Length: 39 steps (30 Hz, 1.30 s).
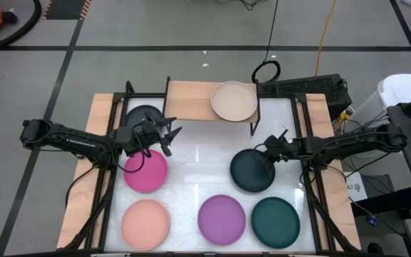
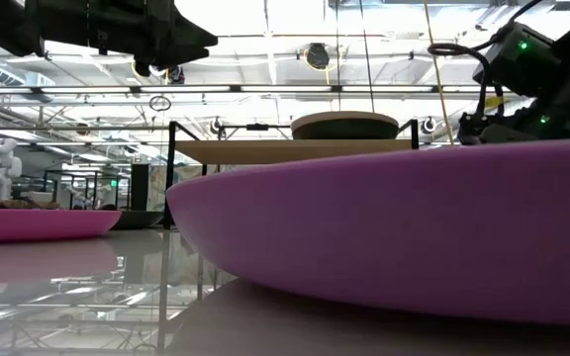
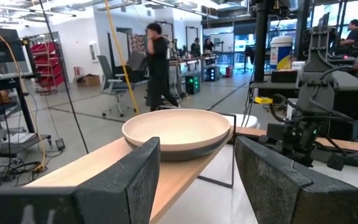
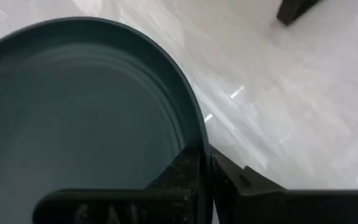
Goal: Place and stack plates onto a shelf
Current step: Stack the top dark green plate on top of the light brown plate on the shelf
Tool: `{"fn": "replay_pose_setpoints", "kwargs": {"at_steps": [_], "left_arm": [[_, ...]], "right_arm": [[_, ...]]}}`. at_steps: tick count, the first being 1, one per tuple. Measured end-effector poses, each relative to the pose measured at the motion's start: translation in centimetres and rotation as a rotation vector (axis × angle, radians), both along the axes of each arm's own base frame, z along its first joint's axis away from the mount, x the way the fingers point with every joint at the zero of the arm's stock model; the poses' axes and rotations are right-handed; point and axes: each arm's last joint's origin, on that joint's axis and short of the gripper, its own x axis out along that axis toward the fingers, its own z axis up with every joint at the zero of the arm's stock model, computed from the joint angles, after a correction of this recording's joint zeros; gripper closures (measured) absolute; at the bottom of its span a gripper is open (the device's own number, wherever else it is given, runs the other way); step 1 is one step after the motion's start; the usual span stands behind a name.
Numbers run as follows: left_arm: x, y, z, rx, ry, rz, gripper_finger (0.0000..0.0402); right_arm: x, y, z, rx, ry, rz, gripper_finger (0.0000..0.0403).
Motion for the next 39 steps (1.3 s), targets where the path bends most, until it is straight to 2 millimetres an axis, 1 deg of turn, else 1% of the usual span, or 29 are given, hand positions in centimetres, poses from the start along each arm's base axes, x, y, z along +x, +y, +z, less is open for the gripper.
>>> {"fn": "replay_pose_setpoints", "kwargs": {"at_steps": [9, 21, 29, 34, 37, 39], "left_arm": [[0.0, 0.0, 0.0, -0.001, 0.004, 0.004, 0.0188], [0.0, 0.0, -0.3, -0.006, 0.03, 0.003, 0.0188], [0.0, 0.0, -0.2, 0.0, 0.02, 0.005, 0.0188], [0.0, 0.0, -0.2, 0.002, 0.022, 0.005, 0.0188], [0.0, 0.0, -0.2, 0.002, 0.02, 0.005, 0.0188], [0.0, 0.0, -0.1, 0.0, 0.013, 0.005, 0.0188]], "right_arm": [[1.0, 0.0, 1.2, -0.029, -0.075, 0.034, 0.0402], [2.1, -0.1, 3.3, -0.113, -0.293, 0.105, 0.0402], [3.1, -0.1, 5.1, -0.196, -0.491, 0.146, 0.0403], [3.8, -0.2, 7.2, -0.269, -0.707, 0.151, 0.0403], [3.9, -0.8, 8.7, -0.373, -0.827, 0.082, 0.0403], [3.7, -1.6, 9.4, -0.461, -0.855, -0.009, 0.0403]]}}
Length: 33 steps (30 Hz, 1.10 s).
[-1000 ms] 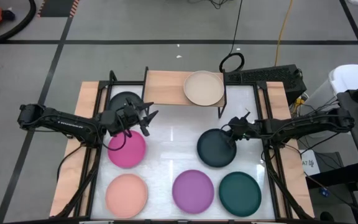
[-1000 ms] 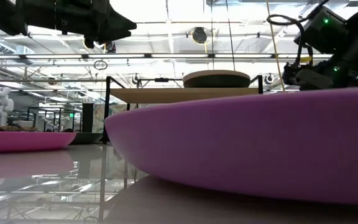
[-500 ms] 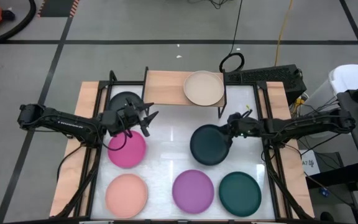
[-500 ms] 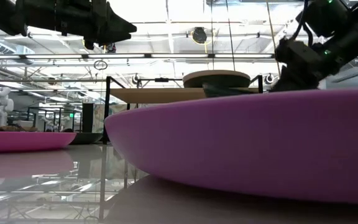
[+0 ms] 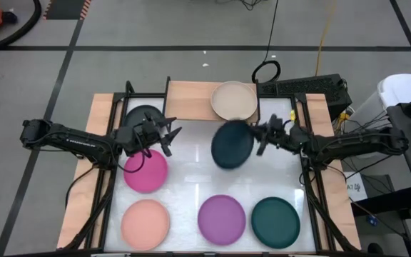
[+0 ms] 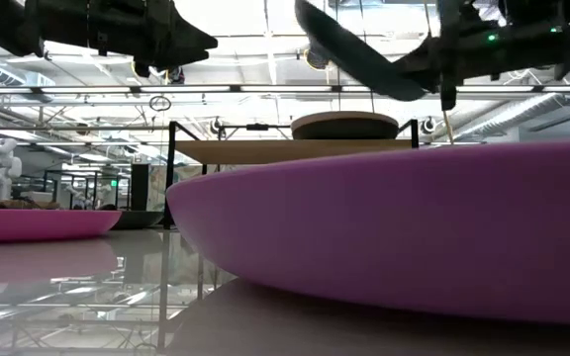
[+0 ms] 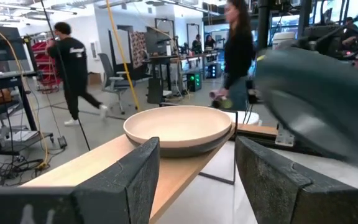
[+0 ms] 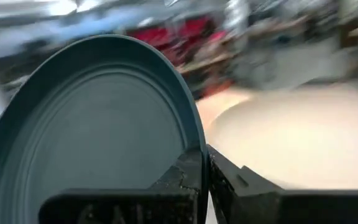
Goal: Place and stack plates onto a shelf
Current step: Stack the top dark green plate on top of the light brown plate on the shelf, then stack the black plate on top of the dark green plate on the shelf
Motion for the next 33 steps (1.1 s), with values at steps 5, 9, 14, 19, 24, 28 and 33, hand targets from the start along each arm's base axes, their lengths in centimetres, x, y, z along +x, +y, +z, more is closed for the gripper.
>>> {"fn": "replay_pose_setpoints", "kwargs": {"at_steps": [5, 9, 14, 19, 24, 28, 33], "left_arm": [[0.0, 0.0, 0.1, -0.001, -0.011, 0.0, 0.0188], [-0.1, 0.0, 0.5, -0.001, -0.053, 0.0, 0.0188], [-0.2, 0.0, 1.2, -0.003, -0.126, 0.003, 0.0188], [-0.3, 0.0, 1.4, -0.003, -0.152, 0.003, 0.0188], [-0.3, 0.0, 1.6, -0.004, -0.171, 0.003, 0.0188], [-0.3, 0.0, 1.6, -0.004, -0.17, 0.003, 0.0188], [-0.3, 0.0, 1.5, -0.007, -0.168, 0.002, 0.0188]], "right_arm": [[-0.2, -3.0, 2.2, -0.03, -0.018, -0.226, 0.0403], [0.0, -5.2, 4.3, -0.014, 0.043, -0.277, 0.0403], [0.3, -7.7, 5.9, 0.012, 0.131, -0.332, 0.0403], [0.3, -9.8, 5.4, 0.089, 0.128, -0.406, 0.0403], [0.8, -11.5, 3.5, 0.194, 0.162, -0.424, 0.0403], [1.5, -12.2, 2.2, 0.227, 0.202, -0.395, 0.039], [2.0, -12.6, 1.9, 0.22, 0.197, -0.389, 0.0348]]}}
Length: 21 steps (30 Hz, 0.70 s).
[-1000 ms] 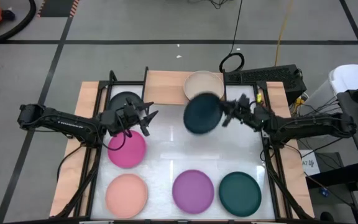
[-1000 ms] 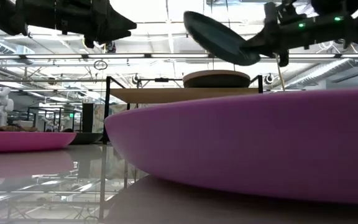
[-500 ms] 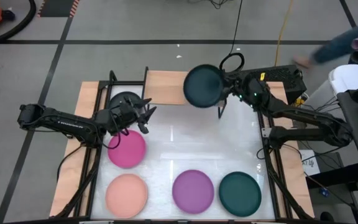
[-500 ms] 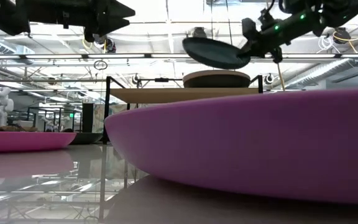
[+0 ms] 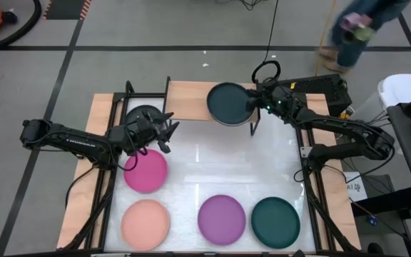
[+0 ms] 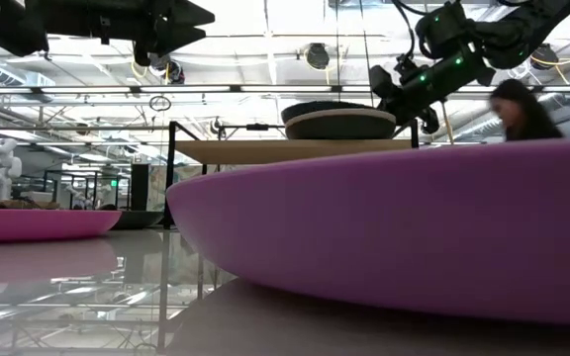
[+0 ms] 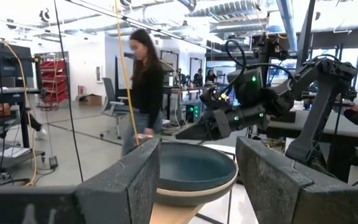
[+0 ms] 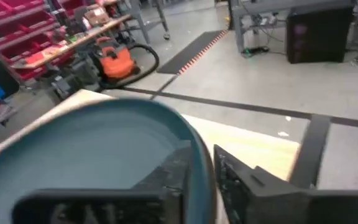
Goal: Place and stack plates onto a shelf
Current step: Stack the black plate on top of the dark green plate on the shelf
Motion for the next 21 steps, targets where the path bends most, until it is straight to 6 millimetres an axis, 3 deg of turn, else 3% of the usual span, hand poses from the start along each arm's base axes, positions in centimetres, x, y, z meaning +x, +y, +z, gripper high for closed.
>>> {"fn": "replay_pose_setpoints", "kwargs": {"at_steps": [5, 9, 15, 21], "left_arm": [[0.0, 0.0, -0.1, -0.002, 0.012, -0.003, 0.0188], [0.1, -0.2, -0.4, -0.017, 0.034, -0.014, 0.0188], [0.3, -1.2, -0.3, 0.035, 0.068, -0.101, 0.0188], [0.8, -3.3, 1.0, 0.117, 0.136, -0.182, 0.0188]], "right_arm": [[-0.3, 0.2, 1.2, -0.064, -0.041, 0.05, 0.0288], [-0.8, 1.3, 3.4, -0.171, -0.133, 0.233, 0.0255], [-1.0, 5.2, 5.7, -0.241, -0.29, 0.641, 0.0247], [-0.7, 10.6, 3.8, -0.262, -0.27, 0.894, 0.0257]]}}
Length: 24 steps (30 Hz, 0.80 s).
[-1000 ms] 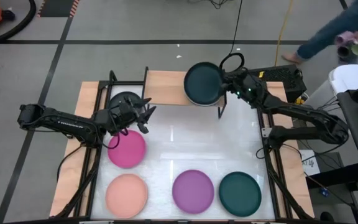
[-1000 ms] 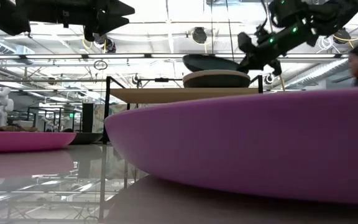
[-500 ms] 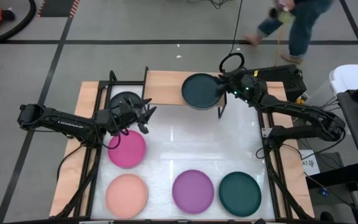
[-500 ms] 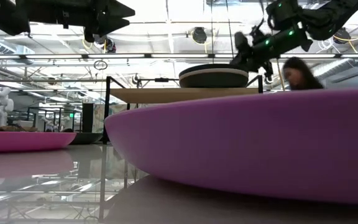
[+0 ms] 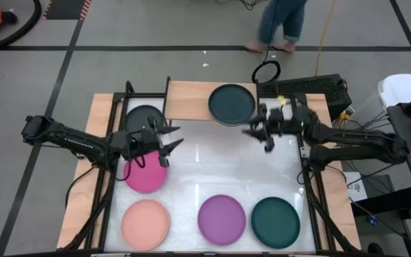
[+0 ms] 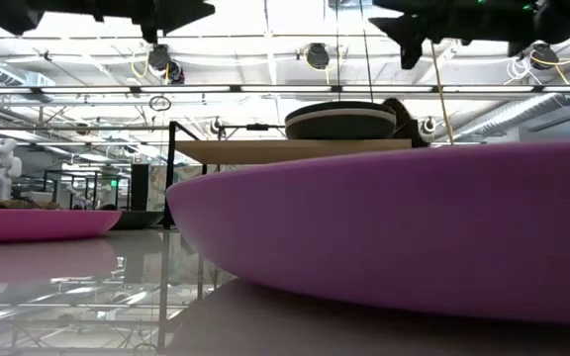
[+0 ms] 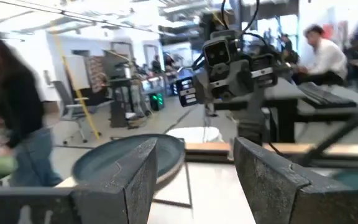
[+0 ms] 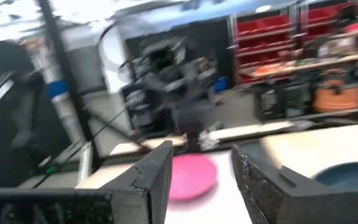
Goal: Place and stack plates onto a shelf
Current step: Stack the black plate on top of the dark green plate on the shelf
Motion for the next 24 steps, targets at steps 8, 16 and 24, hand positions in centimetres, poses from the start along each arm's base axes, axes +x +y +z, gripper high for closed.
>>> {"fn": "replay_pose_setpoints", "kwargs": {"at_steps": [8, 16, 24], "left_arm": [[0.3, -1.1, 0.0, -0.024, 0.12, -0.045, 0.0188], [0.2, -1.4, -1.2, -0.059, 0.226, -0.06, 0.0188], [-0.1, -1.4, -2.4, -0.133, 0.481, -0.031, 0.0188]], "right_arm": [[-1.0, 3.9, -3.0, -0.013, 0.122, 0.011, 0.026], [-2.3, 5.1, -7.5, -0.003, 0.11, -0.126, 0.026], [-3.0, 5.1, -7.4, -0.029, -0.01, -0.127, 0.026]]}}
